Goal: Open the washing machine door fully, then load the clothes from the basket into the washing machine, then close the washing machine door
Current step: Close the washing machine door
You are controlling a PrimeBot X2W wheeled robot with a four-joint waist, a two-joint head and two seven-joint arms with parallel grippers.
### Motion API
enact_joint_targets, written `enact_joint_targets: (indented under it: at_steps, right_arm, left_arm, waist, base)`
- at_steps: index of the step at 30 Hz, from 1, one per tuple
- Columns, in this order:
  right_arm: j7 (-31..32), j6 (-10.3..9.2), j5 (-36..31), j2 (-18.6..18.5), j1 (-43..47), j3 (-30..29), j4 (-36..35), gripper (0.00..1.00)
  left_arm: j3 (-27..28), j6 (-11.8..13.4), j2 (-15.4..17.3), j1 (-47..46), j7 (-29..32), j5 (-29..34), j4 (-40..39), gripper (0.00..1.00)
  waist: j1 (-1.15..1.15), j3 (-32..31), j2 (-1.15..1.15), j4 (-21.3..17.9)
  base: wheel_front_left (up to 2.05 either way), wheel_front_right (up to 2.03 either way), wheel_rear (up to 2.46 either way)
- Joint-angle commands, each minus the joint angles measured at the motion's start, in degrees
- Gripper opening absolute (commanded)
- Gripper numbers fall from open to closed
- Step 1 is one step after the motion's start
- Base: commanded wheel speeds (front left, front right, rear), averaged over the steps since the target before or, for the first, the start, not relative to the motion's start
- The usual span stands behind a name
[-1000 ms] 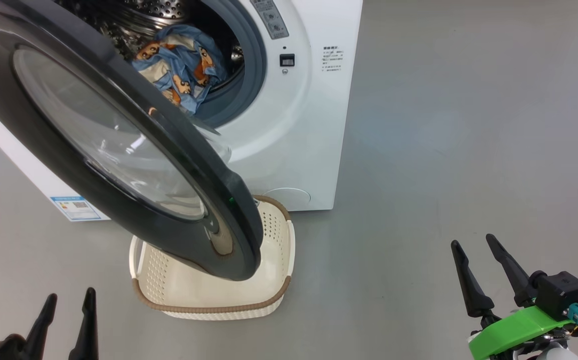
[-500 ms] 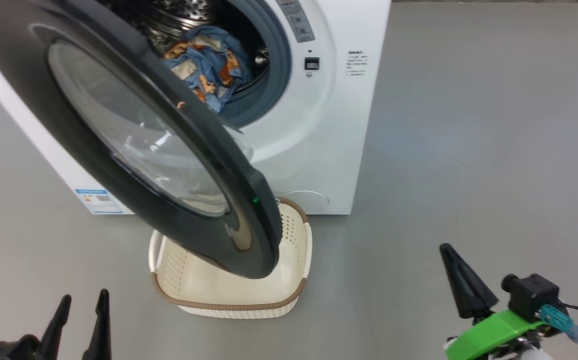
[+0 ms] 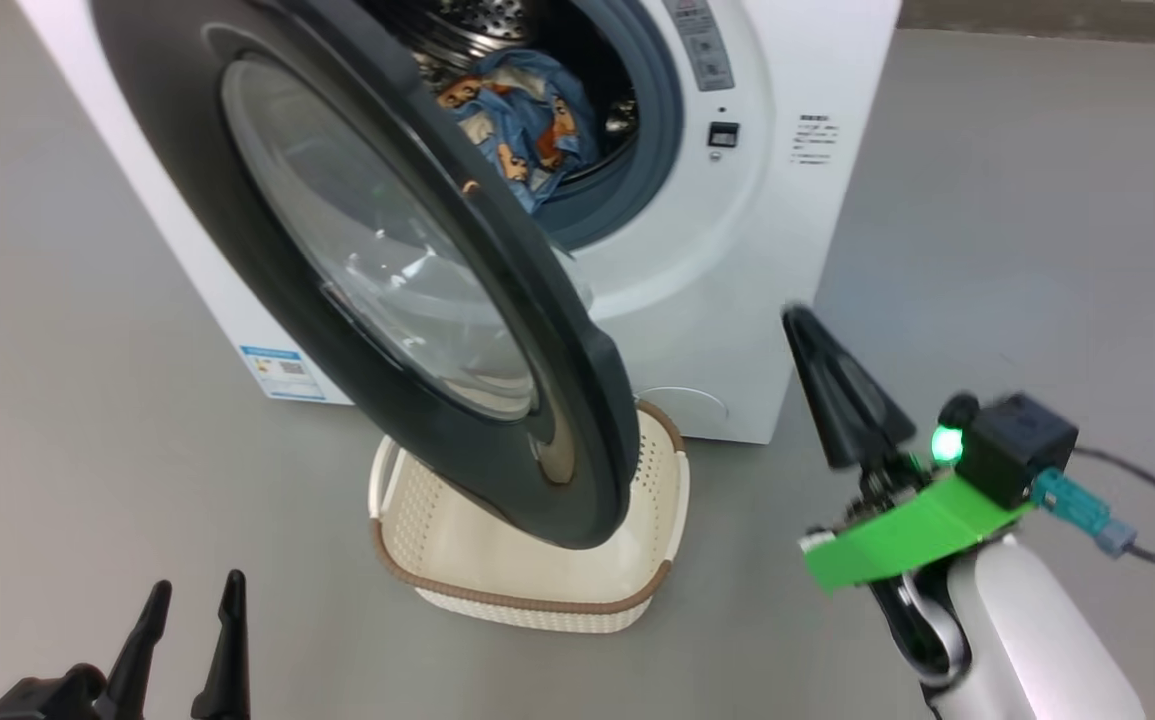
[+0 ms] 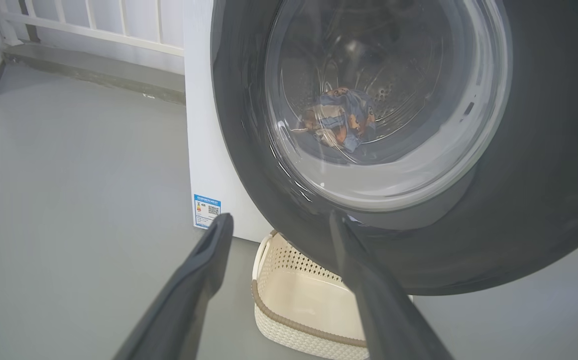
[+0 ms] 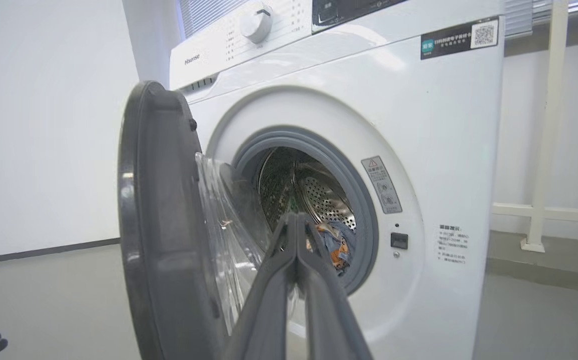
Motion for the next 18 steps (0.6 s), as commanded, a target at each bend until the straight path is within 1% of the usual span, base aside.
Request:
enact_joint_targets:
  at_steps: [1,5,9,10,14,18]
  right_arm:
    - [-0.43,0.09,0.39,1.0,-2.77,2.08,-3.36,0.0]
    - [-0.43,0.09,0.12,1.57,-5.13,4.94,-8.12,0.0]
    - [-0.43,0.09,0.1,1.94,-5.54,10.51,-10.78,0.0]
    - [-0.43,0.09,0.1,1.94,-5.54,10.51,-10.78,0.0]
    - [-0.43,0.09,0.62,2.32,-4.69,16.85,-10.67,0.0]
    - [-0.43,0.09,1.67,2.62,-3.37,22.11,-7.65,0.0]
  left_arm:
    - [2.03,-0.09,0.79,-1.31,-0.52,0.83,-1.83,1.0]
    - [2.07,-0.09,0.62,-1.46,-0.52,0.93,-2.37,1.0]
    - [1.99,-0.09,0.25,-1.52,-0.52,1.02,-2.71,1.0]
    - [1.99,-0.09,0.25,-1.52,-0.52,1.02,-2.71,1.0]
    - [1.98,-0.09,-0.29,-1.5,-0.52,0.95,-2.9,1.0]
    - [1.89,-0.09,-0.73,-1.56,-0.52,0.94,-2.99,1.0]
  waist:
    - [0.0,0.01,0.0,1.12]
    - [0.0,0.25,0.0,2.2]
    - [0.0,0.43,0.0,3.28]
    - [0.0,0.43,0.0,3.28]
    - [0.0,0.51,0.0,4.08]
    - [0.0,0.79,0.0,4.74]
  base:
    - [0.0,0.0,0.0]
    - [0.0,0.0,0.0]
    - [0.0,0.0,0.0]
    - [0.0,0.0,0.0]
    - [0.0,0.0,0.0]
    - [0.0,0.0,0.0]
